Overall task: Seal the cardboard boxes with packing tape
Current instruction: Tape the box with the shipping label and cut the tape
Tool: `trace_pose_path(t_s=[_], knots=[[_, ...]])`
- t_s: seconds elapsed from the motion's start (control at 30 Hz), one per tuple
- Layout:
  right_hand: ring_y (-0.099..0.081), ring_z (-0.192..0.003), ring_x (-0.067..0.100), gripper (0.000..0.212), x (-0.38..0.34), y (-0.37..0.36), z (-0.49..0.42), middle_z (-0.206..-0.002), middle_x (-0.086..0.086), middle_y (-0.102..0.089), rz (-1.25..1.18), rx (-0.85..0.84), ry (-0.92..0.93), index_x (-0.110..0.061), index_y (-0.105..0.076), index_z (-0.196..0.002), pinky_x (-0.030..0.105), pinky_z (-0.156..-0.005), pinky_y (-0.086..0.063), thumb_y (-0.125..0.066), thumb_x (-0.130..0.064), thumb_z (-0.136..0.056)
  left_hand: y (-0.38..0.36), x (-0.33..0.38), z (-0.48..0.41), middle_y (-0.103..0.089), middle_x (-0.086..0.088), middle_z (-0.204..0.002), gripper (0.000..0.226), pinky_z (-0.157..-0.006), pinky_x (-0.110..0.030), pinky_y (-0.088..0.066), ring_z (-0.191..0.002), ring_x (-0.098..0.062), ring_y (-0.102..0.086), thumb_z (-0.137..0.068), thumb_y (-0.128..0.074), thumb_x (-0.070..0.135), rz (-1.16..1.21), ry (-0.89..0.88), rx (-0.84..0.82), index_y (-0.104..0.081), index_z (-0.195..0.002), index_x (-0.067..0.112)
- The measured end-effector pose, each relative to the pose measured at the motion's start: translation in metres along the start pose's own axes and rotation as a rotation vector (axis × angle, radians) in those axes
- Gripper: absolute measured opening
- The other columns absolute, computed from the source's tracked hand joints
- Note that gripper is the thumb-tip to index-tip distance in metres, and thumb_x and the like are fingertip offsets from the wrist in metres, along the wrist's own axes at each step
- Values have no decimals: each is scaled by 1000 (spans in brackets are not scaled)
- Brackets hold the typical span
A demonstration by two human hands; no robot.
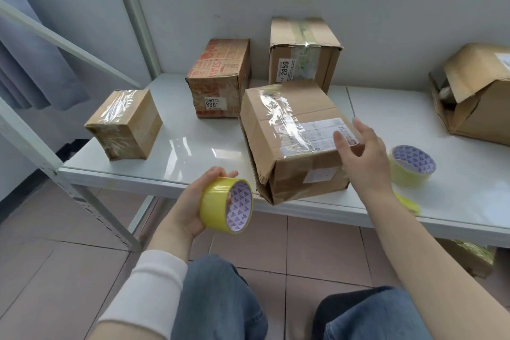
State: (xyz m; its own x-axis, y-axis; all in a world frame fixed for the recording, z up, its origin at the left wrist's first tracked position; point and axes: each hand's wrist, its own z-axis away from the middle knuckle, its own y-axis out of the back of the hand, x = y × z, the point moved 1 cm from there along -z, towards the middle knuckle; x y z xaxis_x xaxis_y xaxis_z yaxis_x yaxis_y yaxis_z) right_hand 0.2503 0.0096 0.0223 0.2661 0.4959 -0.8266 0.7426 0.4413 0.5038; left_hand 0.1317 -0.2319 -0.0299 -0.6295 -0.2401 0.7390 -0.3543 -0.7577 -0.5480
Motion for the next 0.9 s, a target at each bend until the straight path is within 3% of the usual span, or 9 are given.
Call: trace_pose_path(t_s=[0.07, 0.2, 0.3, 0.43, 0.57, 0.7, 0.77, 0.83, 0.9], knots=[[-44, -119, 19, 50, -4, -8, -6, -130, 6, -45, 12, -18, -30, -25, -44, -136, 26, -95, -32, -56, -40, -89, -6, -1, -10, -61, -10, -119, 16, -70, -30, -57, -94, -28, -61, -77, -61, 25, -3, 40, -14, -59, -63, 18], [-46, -116, 15, 46, -2, -9, -11, -128, 2, -48, -51, -26, -103, -28, -49, -130, 31, -103, -37, -61, -35, -86, -20, -3, -23, -64, -12, -123, 19, -96, -44, -46, -102, -32, -64, -78, -66, 21, -8, 92, -131, -52, -66, 16], [-49, -114, 14, 45, -1, -5, -14, -121, -4, -51, -146, -45, -168, -32, -52, -126, 40, -101, -43, -66, -34, -83, -30, -1, -24, -60, -15, -128, 21, -97, -46, -45, -114, -33, -60, -79, -61, 21, 18, 83, -234, -43, -70, 16], [-50, -106, 13, 46, -2, 4, -13, -115, -9, -49, -383, -70, -318, -29, -52, -127, 34, -80, -45, -67, -25, -85, -41, 17, -13, -58, -21, -129, 24, -107, -48, -33, -119, -34, -55, -86, -56, 14, -109, 10, -272, -49, -63, 16], [-58, -92, 15, 37, 7, 14, -3, -114, 1, -56, -655, -111, -527, -25, -52, -123, 38, -81, -52, -62, -22, -88, -65, 62, 6, -58, -22, -127, 15, -108, -52, -30, -124, -32, -53, -75, -63, 21, -350, -52, -338, -58, -61, 18], [-60, -102, 19, 35, 24, 13, 11, -116, 1, -60, -722, -208, -624, -24, -52, -127, 43, -90, -50, -53, -31, -92, -107, 91, 15, -59, -26, -121, 19, -98, -47, -41, -121, -29, -55, -78, -61, 24, -608, -73, -417, -62, -60, 21], [-57, -111, 18, 35, 32, 20, 8, -124, 2, -60, -543, -176, -551, -20, -56, -126, 40, -97, -46, -49, -32, -94, -122, 90, 13, -62, -23, -116, 20, -93, -39, -47, -116, -20, -59, -78, -59, 23, -654, -51, -427, -63, -58, 20], [-48, -123, 15, 34, 32, 30, 2, -134, 1, -54, -407, -138, -448, -21, -57, -126, 38, -107, -37, -49, -29, -94, -129, 85, 9, -67, -16, -106, 20, -79, -29, -53, -102, -15, -65, -77, -59, 22, -618, -21, -425, -62, -58, 19], [-41, -129, 12, 32, 23, 40, -1, -137, -6, -50, -396, -150, -363, -26, -60, -122, 36, -108, -32, -47, -35, -94, -132, 80, 7, -60, -22, -110, 20, -72, -25, -52, -98, -20, -62, -77, -59, 23, -584, 13, -426, -62, -58, 20]])
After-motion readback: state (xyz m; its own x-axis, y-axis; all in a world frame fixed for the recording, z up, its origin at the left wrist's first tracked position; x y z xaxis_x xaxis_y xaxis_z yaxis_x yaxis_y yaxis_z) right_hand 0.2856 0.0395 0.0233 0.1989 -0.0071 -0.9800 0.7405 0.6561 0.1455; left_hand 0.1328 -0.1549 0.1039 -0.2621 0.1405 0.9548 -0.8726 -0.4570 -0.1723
